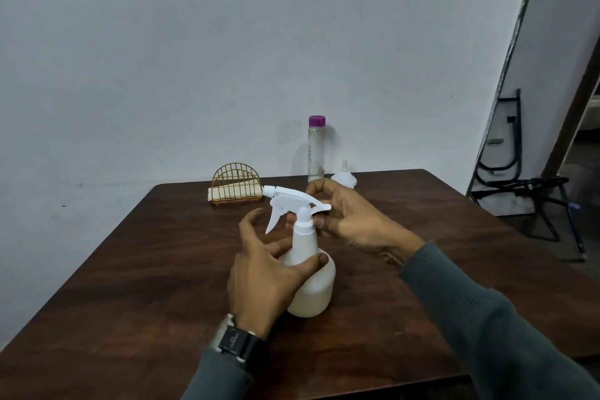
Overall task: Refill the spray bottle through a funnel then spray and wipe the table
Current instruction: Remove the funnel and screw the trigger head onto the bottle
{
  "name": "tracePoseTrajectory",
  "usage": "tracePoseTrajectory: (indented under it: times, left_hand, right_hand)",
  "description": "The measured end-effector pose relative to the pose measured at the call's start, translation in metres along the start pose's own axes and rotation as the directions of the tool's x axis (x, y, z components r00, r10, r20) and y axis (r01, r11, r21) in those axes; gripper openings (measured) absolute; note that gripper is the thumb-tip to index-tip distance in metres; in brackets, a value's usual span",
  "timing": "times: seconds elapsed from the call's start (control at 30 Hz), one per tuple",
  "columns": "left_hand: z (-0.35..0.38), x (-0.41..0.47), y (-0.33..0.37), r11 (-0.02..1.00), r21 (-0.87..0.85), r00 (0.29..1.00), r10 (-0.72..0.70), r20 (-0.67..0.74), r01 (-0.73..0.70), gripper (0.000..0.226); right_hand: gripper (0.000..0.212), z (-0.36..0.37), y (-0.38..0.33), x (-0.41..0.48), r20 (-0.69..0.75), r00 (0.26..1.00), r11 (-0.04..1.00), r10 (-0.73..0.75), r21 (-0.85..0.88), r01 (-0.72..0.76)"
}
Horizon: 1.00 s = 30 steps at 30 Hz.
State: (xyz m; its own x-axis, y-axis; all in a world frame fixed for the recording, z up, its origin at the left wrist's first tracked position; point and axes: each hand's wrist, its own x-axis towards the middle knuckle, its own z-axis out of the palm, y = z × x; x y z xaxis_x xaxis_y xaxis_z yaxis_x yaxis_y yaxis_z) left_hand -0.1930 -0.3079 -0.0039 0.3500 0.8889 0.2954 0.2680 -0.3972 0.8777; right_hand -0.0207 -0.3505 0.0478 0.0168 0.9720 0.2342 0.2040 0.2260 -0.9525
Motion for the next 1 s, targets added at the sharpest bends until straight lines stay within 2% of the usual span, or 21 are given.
tracePoseTrajectory:
  times: [0.07,0.1,0.17,0.23,0.3,0.47,0.57,0.7,0.83,0.93,1.0]
  left_hand:
    - [0.002,0.003,-0.004,1.000,0.020,1.000,0.001,-0.001,-0.001,0.122]
    - [0.001,0.009,-0.008,1.000,-0.016,0.998,-0.023,0.062,0.024,0.125]
    - [-0.003,0.023,-0.019,0.989,-0.115,0.955,-0.057,0.290,0.094,0.123]
    - [-0.005,0.031,-0.023,0.977,-0.168,0.866,-0.031,0.498,0.132,0.103]
    - [-0.002,0.033,-0.026,0.974,-0.175,0.838,-0.025,0.545,0.143,0.088]
    - [0.008,0.028,-0.034,0.987,-0.120,0.925,-0.053,0.375,0.106,0.080]
    - [0.014,0.015,-0.030,0.988,-0.101,0.972,-0.093,0.215,0.117,0.073]
    - [0.024,0.002,-0.023,0.989,-0.010,0.989,-0.146,0.012,0.146,0.065]
    - [0.029,0.003,-0.020,0.976,0.079,0.979,-0.204,-0.017,0.204,0.085]
    - [0.028,0.004,-0.015,0.965,0.164,0.979,-0.205,-0.008,0.204,0.085]
    - [0.026,0.005,-0.015,0.970,0.161,0.981,-0.188,0.039,0.180,0.084]
  right_hand:
    - [0.026,-0.003,0.000,0.000,0.025,1.000,1.000,0.001,-0.018,-0.001]
    - [0.027,-0.005,-0.001,0.000,0.046,0.999,0.999,0.000,-0.037,0.002]
    - [0.029,-0.010,-0.003,0.001,0.100,0.995,0.998,0.004,-0.066,0.003]
    - [0.030,-0.011,-0.004,0.002,0.142,0.990,0.999,0.019,-0.053,-0.011]
    - [0.029,-0.009,-0.001,0.004,0.149,0.989,1.000,0.016,-0.012,-0.014]
    - [0.026,-0.006,0.009,0.007,0.098,0.995,0.998,-0.032,0.060,0.026]
    - [0.026,-0.003,0.013,0.006,0.073,0.997,0.989,-0.035,0.146,0.024]
    - [0.028,0.001,0.020,0.002,0.028,0.999,0.972,-0.033,0.232,0.025]
    - [0.028,0.008,0.028,-0.004,-0.049,0.998,0.972,-0.039,0.231,0.050]
    - [0.046,0.012,0.032,-0.010,-0.028,0.999,0.977,-0.033,0.211,0.038]
    - [0.048,0.010,0.030,-0.013,-0.019,0.999,0.977,-0.041,0.209,0.044]
